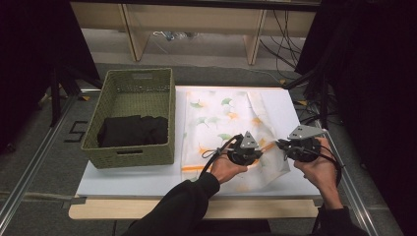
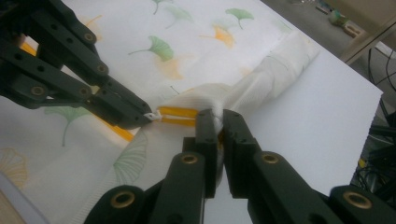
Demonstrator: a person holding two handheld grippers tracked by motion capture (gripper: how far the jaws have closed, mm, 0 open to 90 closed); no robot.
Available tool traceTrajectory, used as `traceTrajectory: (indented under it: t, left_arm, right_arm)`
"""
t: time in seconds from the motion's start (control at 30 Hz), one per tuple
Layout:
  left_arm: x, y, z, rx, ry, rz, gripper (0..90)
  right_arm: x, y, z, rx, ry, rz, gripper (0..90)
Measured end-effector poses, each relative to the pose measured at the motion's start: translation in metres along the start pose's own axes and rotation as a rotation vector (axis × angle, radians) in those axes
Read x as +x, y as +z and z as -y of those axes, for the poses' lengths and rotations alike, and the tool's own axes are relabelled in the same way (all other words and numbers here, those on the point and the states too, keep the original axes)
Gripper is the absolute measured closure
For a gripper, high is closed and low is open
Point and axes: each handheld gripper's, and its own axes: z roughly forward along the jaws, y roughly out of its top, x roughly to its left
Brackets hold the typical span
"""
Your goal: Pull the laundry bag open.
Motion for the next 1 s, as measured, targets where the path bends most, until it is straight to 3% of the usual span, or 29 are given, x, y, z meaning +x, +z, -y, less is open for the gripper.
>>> traceTrajectory:
  t: [0.2, 0.3, 0.43, 0.5, 0.6, 0.63, 0.7, 0.73, 0.77, 0.93, 0.97, 1.0]
  left_arm:
    - [0.000, 0.002, 0.004, 0.031, 0.013, -0.006, 89.8]
    - [0.000, 0.001, 0.003, 0.055, 0.028, -0.002, 89.9]
    - [0.001, 0.001, 0.005, 0.066, 0.018, -0.009, 89.9]
    - [0.003, -0.001, 0.004, 0.087, 0.042, -0.006, 89.9]
    - [0.002, 0.000, 0.006, 0.090, 0.029, -0.012, 89.9]
    - [0.003, 0.000, 0.007, 0.115, 0.046, -0.015, 89.9]
    - [0.002, 0.002, 0.008, 0.111, 0.022, -0.010, 89.9]
    - [0.002, 0.002, 0.008, 0.117, 0.030, -0.006, 89.9]
    - [0.001, 0.003, 0.008, 0.111, 0.017, -0.005, 89.9]
    - [0.006, 0.002, 0.012, 0.153, 0.039, -0.024, 89.9]
    - [0.007, 0.001, 0.013, 0.153, 0.041, -0.018, 89.9]
    - [0.006, 0.001, 0.014, 0.154, 0.026, -0.018, 89.9]
  right_arm:
    - [-0.004, 0.003, 0.003, 0.008, -0.021, -0.002, 86.5]
    - [-0.003, 0.002, 0.003, 0.008, -0.012, 0.013, 86.5]
    - [0.001, 0.002, 0.002, 0.008, -0.002, -0.002, 86.5]
    - [0.000, 0.002, 0.001, 0.009, -0.006, 0.000, 86.5]
    - [0.000, 0.002, 0.003, 0.016, 0.010, 0.011, 86.4]
    - [-0.001, 0.003, 0.004, 0.016, -0.001, 0.005, 86.5]
    - [-0.001, 0.000, 0.003, 0.013, -0.013, 0.022, 86.5]
    - [0.000, -0.003, 0.002, 0.014, -0.029, 0.025, 86.5]
    - [0.000, -0.006, 0.001, 0.013, -0.023, 0.017, 86.5]
    - [-0.003, -0.006, 0.004, 0.015, -0.013, 0.041, 86.5]
    - [-0.003, -0.004, 0.007, 0.028, 0.007, 0.032, 86.5]
    - [-0.003, -0.004, 0.007, 0.028, 0.007, 0.032, 86.5]
